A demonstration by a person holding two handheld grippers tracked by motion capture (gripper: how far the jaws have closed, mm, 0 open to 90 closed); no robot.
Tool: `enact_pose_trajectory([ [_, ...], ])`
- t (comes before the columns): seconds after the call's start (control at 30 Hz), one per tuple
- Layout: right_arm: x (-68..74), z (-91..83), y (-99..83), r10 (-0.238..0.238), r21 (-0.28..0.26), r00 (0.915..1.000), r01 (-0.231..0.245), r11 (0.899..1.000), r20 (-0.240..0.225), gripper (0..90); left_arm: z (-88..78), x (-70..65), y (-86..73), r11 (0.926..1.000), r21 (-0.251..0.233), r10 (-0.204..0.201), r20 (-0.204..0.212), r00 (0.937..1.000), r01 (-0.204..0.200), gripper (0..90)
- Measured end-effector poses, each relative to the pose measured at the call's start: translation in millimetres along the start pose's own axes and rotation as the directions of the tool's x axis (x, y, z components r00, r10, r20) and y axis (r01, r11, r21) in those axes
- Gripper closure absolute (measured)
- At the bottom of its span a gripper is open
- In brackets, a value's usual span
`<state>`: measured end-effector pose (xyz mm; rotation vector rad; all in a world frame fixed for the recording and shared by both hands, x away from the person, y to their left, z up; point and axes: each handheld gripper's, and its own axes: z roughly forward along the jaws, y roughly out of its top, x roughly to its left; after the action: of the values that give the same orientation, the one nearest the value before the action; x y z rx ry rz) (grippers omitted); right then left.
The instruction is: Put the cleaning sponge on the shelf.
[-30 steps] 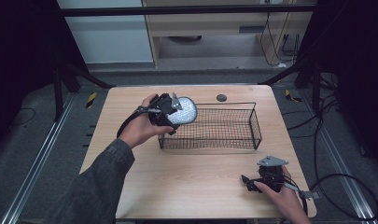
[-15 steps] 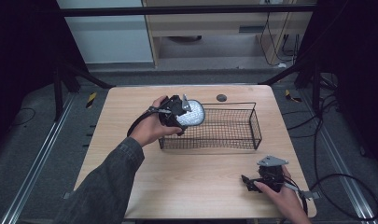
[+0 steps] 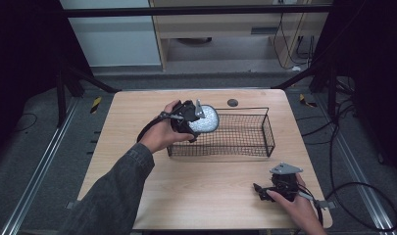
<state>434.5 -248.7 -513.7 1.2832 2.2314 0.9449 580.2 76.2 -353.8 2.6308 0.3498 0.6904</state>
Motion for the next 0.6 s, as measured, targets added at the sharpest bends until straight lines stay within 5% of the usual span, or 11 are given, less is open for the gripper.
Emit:
enact_pose_trajectory([
  [0.6,0.0,0.0,0.0,0.0,0.0,1.0,0.0,1.0,0.0,0.3,7.4,-2.5,6.9,0.9971,0.013,0.076,-0.015,0.997,-0.075,12.4],
])
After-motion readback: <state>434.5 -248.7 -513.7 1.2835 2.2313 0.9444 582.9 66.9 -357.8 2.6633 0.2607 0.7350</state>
